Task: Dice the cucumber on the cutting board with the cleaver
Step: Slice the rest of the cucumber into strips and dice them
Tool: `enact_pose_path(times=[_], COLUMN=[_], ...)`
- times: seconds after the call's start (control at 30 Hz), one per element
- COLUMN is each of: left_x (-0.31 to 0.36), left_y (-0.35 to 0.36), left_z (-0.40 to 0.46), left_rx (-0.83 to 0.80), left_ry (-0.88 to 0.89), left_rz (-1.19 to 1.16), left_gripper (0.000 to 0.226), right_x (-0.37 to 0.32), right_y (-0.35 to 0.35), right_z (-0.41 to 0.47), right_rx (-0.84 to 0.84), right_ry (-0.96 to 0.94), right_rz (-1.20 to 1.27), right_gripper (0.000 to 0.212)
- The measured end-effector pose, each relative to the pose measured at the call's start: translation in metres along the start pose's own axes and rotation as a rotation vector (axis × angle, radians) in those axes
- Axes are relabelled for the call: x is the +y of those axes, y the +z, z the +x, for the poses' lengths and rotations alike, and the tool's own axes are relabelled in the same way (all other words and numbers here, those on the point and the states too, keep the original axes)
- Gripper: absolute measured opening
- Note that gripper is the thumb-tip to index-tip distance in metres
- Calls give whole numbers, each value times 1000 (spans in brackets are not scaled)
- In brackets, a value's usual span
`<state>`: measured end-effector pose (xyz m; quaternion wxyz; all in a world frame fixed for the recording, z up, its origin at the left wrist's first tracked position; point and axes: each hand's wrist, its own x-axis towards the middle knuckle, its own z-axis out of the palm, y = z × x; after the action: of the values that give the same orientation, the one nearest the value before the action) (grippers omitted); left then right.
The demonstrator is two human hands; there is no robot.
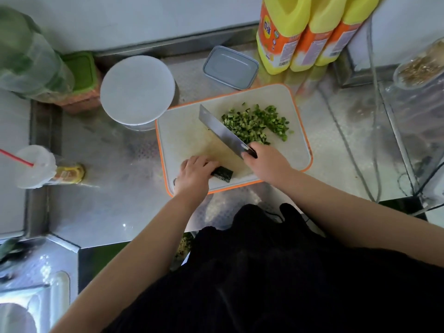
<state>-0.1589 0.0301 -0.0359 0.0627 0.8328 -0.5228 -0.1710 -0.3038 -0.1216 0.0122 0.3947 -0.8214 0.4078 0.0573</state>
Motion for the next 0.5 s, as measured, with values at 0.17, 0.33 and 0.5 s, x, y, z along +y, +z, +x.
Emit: enact_pose_path(times=[0.17, 0.33, 0.5], left_x=[9, 29, 40], left_y=[8, 10, 5], left_z=[-16, -10, 6], left_rx=[195, 87, 128], left_ry=[-314, -790, -753], left_rz=[-363, -1157, -1053], left_gripper=[53, 48, 53], right_x=[-1, 3, -2], right_y=[10, 28, 28], right_z=[2, -12, -17], right_rx=[-166, -190, -118], right_ry=[-6, 6, -13], right_rz=[-88, -5, 38], right_gripper=[37, 34, 32])
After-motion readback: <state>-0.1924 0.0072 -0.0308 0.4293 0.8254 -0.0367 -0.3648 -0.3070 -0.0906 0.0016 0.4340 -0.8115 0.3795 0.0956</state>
